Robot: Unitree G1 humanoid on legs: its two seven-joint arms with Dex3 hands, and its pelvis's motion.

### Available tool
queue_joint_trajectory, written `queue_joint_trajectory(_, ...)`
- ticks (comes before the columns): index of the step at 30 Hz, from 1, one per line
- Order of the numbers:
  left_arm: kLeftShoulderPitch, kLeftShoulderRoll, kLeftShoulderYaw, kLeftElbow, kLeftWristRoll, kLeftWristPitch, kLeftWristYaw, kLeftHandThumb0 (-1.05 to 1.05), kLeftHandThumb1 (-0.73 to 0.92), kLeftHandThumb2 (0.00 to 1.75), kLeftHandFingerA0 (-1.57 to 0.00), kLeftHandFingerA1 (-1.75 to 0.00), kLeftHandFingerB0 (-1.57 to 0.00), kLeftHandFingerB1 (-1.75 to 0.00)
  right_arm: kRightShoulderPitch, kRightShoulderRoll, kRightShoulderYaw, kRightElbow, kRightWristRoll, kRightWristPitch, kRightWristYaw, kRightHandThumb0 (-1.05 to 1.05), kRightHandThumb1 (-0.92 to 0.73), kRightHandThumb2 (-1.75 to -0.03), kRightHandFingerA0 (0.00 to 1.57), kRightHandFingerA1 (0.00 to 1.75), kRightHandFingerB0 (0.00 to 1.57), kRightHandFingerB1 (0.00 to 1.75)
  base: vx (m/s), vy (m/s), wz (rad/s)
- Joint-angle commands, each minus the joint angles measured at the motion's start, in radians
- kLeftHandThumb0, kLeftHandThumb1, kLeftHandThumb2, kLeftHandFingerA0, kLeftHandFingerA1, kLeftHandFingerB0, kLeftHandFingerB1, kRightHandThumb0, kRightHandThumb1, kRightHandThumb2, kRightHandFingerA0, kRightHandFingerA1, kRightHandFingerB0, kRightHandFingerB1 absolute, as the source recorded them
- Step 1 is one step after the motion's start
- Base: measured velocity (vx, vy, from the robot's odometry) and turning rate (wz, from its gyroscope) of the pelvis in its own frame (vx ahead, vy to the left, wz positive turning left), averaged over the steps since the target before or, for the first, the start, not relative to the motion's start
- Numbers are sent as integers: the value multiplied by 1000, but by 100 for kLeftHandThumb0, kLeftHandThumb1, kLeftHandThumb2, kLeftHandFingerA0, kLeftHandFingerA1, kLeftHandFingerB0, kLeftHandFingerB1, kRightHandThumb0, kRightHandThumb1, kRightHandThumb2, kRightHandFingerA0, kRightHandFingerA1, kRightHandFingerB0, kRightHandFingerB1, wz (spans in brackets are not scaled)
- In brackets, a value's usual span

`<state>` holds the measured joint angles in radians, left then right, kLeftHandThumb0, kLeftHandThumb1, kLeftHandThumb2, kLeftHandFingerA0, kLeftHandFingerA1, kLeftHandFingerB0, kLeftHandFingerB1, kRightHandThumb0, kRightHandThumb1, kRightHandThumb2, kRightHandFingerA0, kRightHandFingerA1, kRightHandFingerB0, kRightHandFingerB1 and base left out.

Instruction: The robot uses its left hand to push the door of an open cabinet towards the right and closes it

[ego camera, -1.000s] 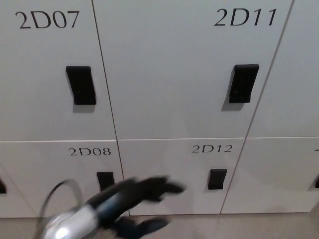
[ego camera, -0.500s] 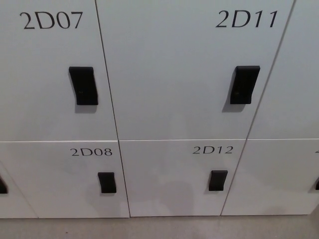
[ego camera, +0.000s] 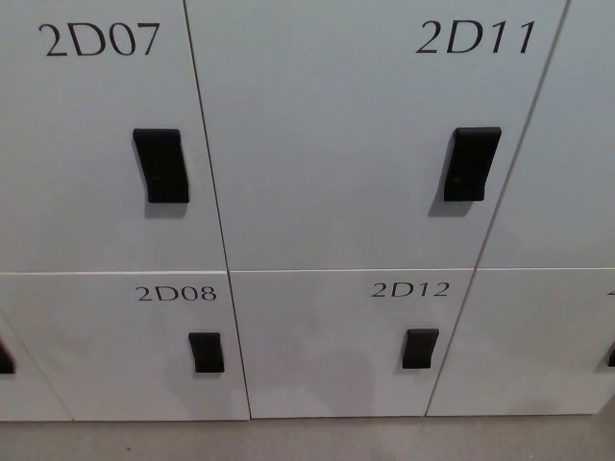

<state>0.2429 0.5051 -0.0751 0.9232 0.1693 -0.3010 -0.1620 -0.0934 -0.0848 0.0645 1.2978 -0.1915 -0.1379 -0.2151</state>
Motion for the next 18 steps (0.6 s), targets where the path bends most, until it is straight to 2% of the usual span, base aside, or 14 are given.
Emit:
queue_joint_trajectory(1, -102, -23, 148, 273, -102, -87, 102, -81, 74, 81, -39, -49, -32, -42, 10, -41, -3, 10, -7, -49, 25, -37, -75, -62, 54, 40, 51, 39, 0, 0, 0)
queue_joint_trajectory(2, -109, -24, 154, 283, -104, -84, 99, -81, 74, 81, -39, -49, -32, -42, 11, -41, -3, 9, -7, -50, 25, -37, -75, -62, 54, 40, 51, 39, 0, 0, 0)
queue_joint_trajectory(3, -118, -26, 157, 297, -92, -81, 111, -77, 88, 67, -42, -43, -35, -35, 11, -40, -4, 9, -6, -50, 23, -36, -74, -62, 56, 41, 52, 39, 0, 0, 0)
queue_joint_trajectory(5, -126, -27, 153, 312, -68, -82, 133, -77, 88, 67, -42, -43, -35, -35, 12, -39, -8, 9, -2, -51, 22, -36, -74, -62, 56, 41, 52, 39, 0, 0, 0)
queue_joint_trajectory(6, -127, -26, 160, 317, -68, -87, 117, -78, 75, 78, -37, -46, -28, -39, 13, -41, -8, 9, -2, -55, 26, -38, -73, -62, 53, 40, 50, 38, 0, 0, 0)
queue_joint_trajectory(8, -133, -31, 165, 333, -64, -93, 109, -80, 74, 80, -39, -47, -31, -41, 12, -44, -6, 11, -5, -61, 28, -36, -73, -61, 53, 40, 50, 39, 0, 0, 0)
queue_joint_trajectory(9, -136, -35, 172, 344, -64, -99, 106, -72, 85, 66, -45, -44, -38, -36, 10, -46, -4, 12, -8, -61, 27, -37, -74, -62, 56, 41, 50, 38, 0, 0, 0)
queue_joint_trajectory(13, -138, -37, 179, 354, -56, -115, 107, -70, 86, 66, -42, -45, -35, -36, 7, -45, -4, 14, -7, -55, 28, -35, -75, -62, 55, 40, 49, 38, 0, 0, 0)
queue_joint_trajectory(14, -150, -46, 183, 359, -59, -109, 104, -76, 72, 77, -39, -48, -32, -41, -6, -53, -3, 14, -8, -51, 31, -35, -75, -62, 55, 40, 50, 38, 0, 0, 0)
queue_joint_trajectory(15, -157, -50, 184, 358, -60, -106, 102, -70, 85, 66, -38, -44, -33, -35, -16, -57, -3, 13, -9, -50, 34, -34, -75, -62, 55, 40, 51, 38, 0, 0, 0)
queue_joint_trajectory(18, -152, -53, 181, 359, -57, -111, 104, -68, 85, 66, -40, -43, -33, -36, -11, -58, -3, 14, -9, -57, 36, -35, -75, -62, 55, 41, 52, 39, 0, 0, 0)
